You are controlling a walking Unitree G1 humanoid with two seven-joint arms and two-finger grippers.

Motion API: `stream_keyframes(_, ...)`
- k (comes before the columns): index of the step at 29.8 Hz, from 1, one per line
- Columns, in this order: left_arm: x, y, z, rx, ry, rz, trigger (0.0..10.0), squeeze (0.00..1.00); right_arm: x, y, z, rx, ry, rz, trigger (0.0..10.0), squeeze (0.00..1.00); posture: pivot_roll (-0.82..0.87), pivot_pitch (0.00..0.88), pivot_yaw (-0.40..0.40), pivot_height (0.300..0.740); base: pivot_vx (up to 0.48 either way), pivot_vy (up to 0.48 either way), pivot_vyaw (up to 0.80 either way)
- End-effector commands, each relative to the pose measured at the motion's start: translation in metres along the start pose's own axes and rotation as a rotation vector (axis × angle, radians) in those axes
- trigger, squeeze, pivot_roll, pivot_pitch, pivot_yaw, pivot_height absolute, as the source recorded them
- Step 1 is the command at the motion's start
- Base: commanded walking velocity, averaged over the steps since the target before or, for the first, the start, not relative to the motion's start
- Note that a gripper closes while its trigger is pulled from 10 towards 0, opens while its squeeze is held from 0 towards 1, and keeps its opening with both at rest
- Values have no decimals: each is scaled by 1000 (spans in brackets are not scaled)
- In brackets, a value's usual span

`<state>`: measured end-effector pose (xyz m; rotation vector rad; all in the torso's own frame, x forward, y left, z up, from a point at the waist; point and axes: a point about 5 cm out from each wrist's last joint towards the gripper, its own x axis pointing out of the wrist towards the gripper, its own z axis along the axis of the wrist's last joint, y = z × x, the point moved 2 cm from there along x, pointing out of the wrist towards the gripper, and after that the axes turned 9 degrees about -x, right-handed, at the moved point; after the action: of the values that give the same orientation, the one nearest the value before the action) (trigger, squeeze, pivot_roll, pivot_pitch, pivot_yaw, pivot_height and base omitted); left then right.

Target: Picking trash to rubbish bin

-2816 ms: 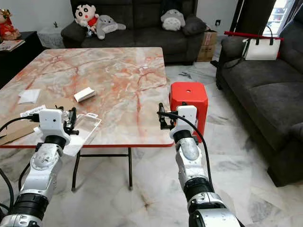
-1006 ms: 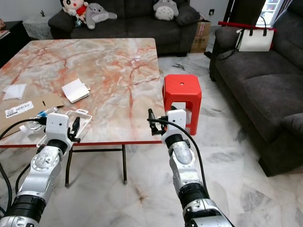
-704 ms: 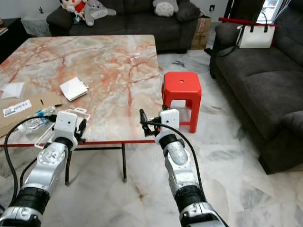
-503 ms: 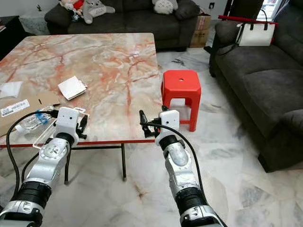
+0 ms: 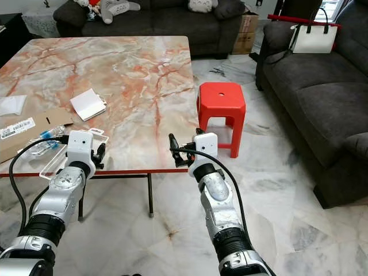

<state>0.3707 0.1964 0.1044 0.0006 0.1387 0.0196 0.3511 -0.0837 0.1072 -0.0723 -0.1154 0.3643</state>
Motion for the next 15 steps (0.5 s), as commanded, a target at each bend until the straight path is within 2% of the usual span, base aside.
stream_keyframes(1, 2, 0, -3, -38, 32, 1, 10000, 0, 1, 1, 4, -1, -10, 8, 10000, 0, -39, 86, 6, 740, 0, 0, 0)
stream_keyframes(11, 3, -2, -14, -27, 126, -12, 10000, 0, 0, 1, 4, -2, -8, 8, 10000, 0, -39, 86, 3, 740, 0, 0, 0)
stream_keyframes(12, 3, -2, -15, -34, 130, -10, 9333, 0, 1, 1, 4, -2, -8, 8, 10000, 0, -39, 86, 3, 740, 0, 0, 0)
stream_keyframes(14, 3, -2, -15, -33, 132, -12, 9333, 0, 0, 1, 4, -2, -7, 8, 10000, 0, -39, 86, 3, 740, 0, 0, 0)
stream_keyframes(15, 3, -2, -15, -31, 132, -9, 1843, 0, 1, 0, 4, -2, -7, 7, 10000, 0, -39, 85, 2, 740, 0, 0, 0)
